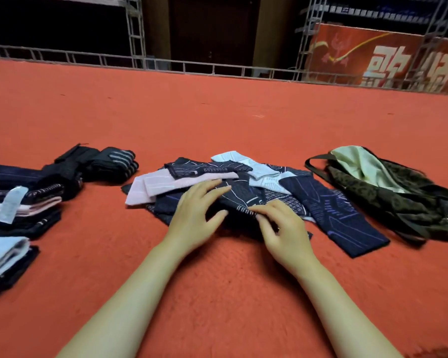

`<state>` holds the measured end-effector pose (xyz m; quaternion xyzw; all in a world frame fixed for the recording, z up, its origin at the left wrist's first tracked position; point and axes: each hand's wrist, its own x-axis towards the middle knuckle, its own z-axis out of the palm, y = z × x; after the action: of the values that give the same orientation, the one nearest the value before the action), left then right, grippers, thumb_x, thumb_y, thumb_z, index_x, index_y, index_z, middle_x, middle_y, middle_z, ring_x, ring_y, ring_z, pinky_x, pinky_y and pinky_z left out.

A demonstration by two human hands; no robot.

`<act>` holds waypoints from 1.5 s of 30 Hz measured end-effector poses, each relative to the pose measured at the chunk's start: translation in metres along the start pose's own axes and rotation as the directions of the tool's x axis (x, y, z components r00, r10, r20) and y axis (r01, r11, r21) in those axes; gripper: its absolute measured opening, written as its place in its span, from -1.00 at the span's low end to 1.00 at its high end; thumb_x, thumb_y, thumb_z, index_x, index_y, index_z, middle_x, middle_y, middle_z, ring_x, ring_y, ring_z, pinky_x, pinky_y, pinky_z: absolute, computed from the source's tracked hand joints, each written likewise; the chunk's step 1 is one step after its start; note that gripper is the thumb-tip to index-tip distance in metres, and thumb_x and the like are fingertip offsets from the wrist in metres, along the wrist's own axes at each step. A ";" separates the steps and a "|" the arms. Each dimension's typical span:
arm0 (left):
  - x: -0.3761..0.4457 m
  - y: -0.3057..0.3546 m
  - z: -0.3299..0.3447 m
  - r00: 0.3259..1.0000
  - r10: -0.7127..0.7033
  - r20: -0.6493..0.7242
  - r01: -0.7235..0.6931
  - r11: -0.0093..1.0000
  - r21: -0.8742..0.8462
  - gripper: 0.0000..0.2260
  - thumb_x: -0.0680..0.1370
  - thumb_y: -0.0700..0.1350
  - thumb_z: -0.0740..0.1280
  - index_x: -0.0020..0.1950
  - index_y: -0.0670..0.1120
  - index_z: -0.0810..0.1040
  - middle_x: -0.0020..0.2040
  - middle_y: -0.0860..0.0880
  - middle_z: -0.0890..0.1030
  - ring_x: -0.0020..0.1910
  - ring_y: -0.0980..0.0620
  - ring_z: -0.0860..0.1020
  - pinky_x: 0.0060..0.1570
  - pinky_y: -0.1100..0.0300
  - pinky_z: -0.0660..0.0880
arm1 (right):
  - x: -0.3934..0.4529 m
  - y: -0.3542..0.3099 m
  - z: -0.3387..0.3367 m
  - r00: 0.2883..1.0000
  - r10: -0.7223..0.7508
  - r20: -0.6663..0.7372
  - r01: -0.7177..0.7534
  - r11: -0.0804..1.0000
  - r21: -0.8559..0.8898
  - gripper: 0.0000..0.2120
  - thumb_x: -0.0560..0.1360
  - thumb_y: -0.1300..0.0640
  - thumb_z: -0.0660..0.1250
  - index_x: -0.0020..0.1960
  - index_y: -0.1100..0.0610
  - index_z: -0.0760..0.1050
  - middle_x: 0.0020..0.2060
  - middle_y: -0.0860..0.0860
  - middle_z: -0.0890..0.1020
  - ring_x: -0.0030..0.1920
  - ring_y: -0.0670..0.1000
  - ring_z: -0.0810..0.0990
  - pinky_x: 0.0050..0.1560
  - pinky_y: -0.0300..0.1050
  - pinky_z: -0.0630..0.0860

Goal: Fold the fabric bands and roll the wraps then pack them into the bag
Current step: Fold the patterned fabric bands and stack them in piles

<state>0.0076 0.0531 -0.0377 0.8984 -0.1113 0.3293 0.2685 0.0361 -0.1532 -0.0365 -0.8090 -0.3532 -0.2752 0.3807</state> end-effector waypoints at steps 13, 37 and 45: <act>-0.001 0.014 -0.026 0.896 -0.387 -0.219 0.214 0.808 -0.549 -0.76 0.49 -0.28 0.35 -0.05 0.08 0.58 -0.02 0.12 0.63 0.05 0.19 0.56 0.16 0.28 0.43 | -0.005 0.003 -0.026 0.980 0.165 0.107 -0.158 0.985 -0.074 -0.60 0.41 0.25 0.41 0.20 -0.05 0.54 -0.07 -0.23 0.56 -0.07 -0.22 0.51 0.00 -0.43 0.39; -0.010 -0.004 -0.014 0.864 -0.503 0.016 0.493 0.839 -0.231 -0.62 0.46 -0.25 0.36 0.26 -0.02 0.46 0.08 0.00 0.55 0.08 0.04 0.49 0.08 0.20 0.36 | -0.004 0.013 -0.017 0.783 0.582 0.219 -0.594 0.804 -0.015 -0.26 0.41 0.27 0.37 0.51 0.12 0.14 0.39 0.04 0.39 0.37 -0.01 0.36 0.33 -0.24 0.22; -0.014 0.002 -0.011 0.895 -0.445 -0.045 0.446 0.894 0.045 -0.51 0.46 -0.16 0.35 0.39 -0.02 0.37 0.18 -0.10 0.42 0.22 -0.09 0.36 0.22 0.06 0.31 | -0.003 0.018 -0.015 0.742 0.671 -0.010 -0.668 0.740 0.083 -0.49 0.41 0.27 0.40 0.34 0.13 0.43 -0.21 -0.09 0.49 -0.09 -0.02 0.47 -0.06 -0.23 0.30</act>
<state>-0.0097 0.0577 -0.0387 0.9013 0.1107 0.2769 0.3141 0.0456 -0.1744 -0.0377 -0.8615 -0.0417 -0.1228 0.4908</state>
